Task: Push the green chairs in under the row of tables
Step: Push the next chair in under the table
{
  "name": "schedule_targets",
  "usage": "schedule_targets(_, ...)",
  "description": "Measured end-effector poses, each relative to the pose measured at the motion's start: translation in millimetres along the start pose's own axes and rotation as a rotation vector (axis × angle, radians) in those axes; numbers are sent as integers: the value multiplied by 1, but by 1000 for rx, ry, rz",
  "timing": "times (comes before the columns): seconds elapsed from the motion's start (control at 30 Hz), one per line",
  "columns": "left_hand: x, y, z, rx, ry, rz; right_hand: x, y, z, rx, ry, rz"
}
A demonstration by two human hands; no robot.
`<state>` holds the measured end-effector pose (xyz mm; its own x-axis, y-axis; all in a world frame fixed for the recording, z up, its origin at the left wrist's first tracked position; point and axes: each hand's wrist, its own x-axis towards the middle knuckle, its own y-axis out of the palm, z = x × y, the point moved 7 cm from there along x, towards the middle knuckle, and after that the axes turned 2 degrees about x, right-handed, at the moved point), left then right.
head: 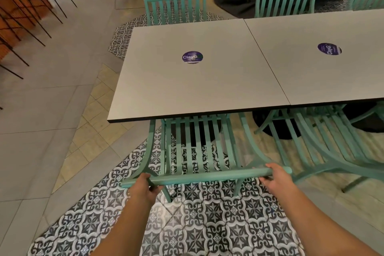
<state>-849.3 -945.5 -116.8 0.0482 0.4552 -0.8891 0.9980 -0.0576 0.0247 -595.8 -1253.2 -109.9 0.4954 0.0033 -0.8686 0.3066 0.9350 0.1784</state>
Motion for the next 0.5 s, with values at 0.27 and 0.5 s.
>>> schedule_targets(0.27, 1, 7, 6, -31, -16, 23, 8, -1, 10, -53, -35, 12)
schedule_targets(0.5, 4, 6, 7, 3, 1, 12, 6, 0, 13, -38, -62, 31)
